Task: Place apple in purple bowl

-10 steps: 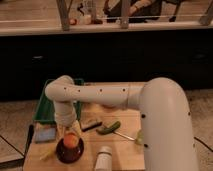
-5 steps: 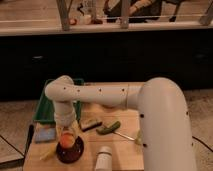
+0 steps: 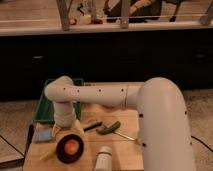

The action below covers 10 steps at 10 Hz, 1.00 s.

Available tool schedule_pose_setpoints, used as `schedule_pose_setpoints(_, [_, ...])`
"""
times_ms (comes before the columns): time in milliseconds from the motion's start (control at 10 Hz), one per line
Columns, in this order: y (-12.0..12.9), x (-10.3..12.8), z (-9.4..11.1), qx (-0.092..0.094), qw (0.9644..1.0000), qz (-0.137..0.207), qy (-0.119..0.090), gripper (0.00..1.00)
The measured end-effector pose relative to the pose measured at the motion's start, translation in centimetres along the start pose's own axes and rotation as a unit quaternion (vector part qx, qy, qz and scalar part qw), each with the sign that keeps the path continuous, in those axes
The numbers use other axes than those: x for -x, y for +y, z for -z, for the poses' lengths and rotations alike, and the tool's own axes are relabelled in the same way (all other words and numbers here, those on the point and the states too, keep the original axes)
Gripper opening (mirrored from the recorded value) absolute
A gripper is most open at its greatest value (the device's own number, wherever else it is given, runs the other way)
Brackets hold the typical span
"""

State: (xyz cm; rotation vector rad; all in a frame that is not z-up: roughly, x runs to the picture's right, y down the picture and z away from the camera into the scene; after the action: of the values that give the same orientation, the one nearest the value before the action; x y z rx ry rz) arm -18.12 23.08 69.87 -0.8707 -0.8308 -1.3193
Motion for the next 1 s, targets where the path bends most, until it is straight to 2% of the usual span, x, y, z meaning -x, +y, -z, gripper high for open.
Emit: schedule_pose_setpoints(1000, [-0.05,-0.07,-0.41,0.007,0.9999,0.004,-0.009,0.8])
